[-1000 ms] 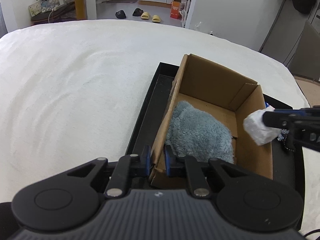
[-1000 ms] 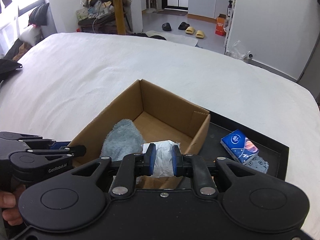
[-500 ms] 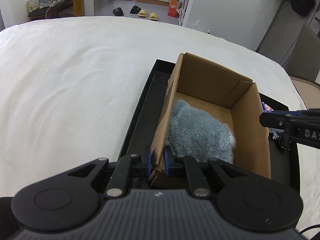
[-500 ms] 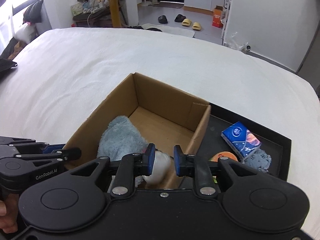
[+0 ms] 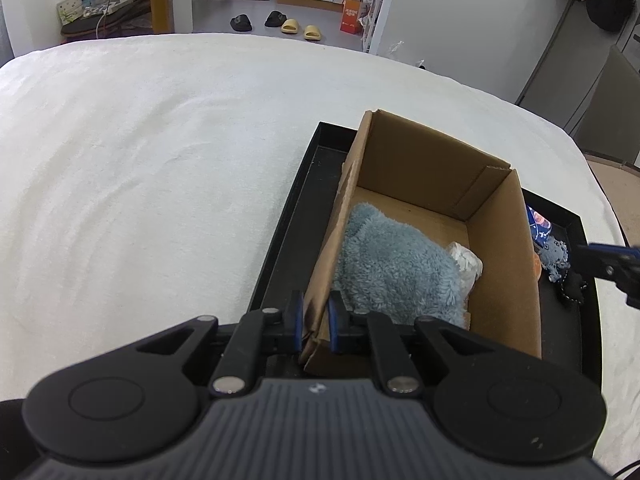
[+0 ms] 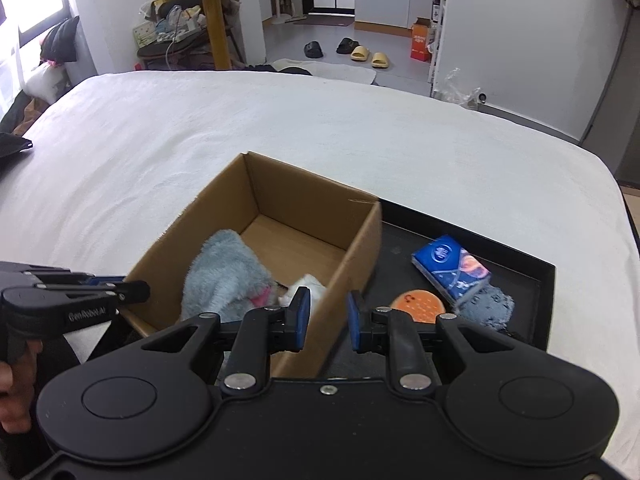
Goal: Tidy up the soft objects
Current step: 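Carry the white tissue wad with the right gripper into the box and release, then move the right gripper to the black stitched plush and grasp it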
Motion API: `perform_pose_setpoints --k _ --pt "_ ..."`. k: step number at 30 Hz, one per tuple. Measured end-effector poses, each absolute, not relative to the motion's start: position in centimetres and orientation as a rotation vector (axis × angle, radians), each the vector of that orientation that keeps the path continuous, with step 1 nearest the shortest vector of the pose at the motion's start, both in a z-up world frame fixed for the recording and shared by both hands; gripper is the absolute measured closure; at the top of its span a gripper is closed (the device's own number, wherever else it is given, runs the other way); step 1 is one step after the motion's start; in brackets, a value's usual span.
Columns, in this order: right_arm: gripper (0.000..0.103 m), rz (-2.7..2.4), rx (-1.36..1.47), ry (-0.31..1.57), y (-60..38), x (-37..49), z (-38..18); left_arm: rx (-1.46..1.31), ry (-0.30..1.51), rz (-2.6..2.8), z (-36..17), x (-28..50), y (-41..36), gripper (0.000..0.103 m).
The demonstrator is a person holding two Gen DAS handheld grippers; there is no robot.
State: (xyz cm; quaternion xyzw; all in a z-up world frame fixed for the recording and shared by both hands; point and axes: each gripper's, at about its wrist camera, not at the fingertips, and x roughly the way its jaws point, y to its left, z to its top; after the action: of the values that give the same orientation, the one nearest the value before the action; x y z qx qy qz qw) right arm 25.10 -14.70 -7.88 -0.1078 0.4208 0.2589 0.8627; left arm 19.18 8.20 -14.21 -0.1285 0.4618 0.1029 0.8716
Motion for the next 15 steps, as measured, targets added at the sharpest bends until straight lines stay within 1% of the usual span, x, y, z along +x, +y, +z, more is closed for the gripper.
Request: perform_pose_setpoints --k 4,12,13,15 --pt "0.082 0.526 -0.229 0.881 -16.1 25.0 -8.1 -0.238 0.963 0.220 -13.9 19.3 7.8 0.091" --pt "0.081 0.491 -0.205 0.881 -19.0 25.3 -9.2 -0.179 0.982 0.216 -13.4 19.6 7.0 0.087" --pt "0.079 0.488 -0.201 0.882 -19.3 25.3 -9.4 -0.179 0.984 0.215 -13.3 19.6 6.9 0.085" --pt "0.076 0.482 -0.202 0.883 -19.9 25.6 -9.8 -0.169 0.985 0.221 -13.2 19.8 6.7 0.077"
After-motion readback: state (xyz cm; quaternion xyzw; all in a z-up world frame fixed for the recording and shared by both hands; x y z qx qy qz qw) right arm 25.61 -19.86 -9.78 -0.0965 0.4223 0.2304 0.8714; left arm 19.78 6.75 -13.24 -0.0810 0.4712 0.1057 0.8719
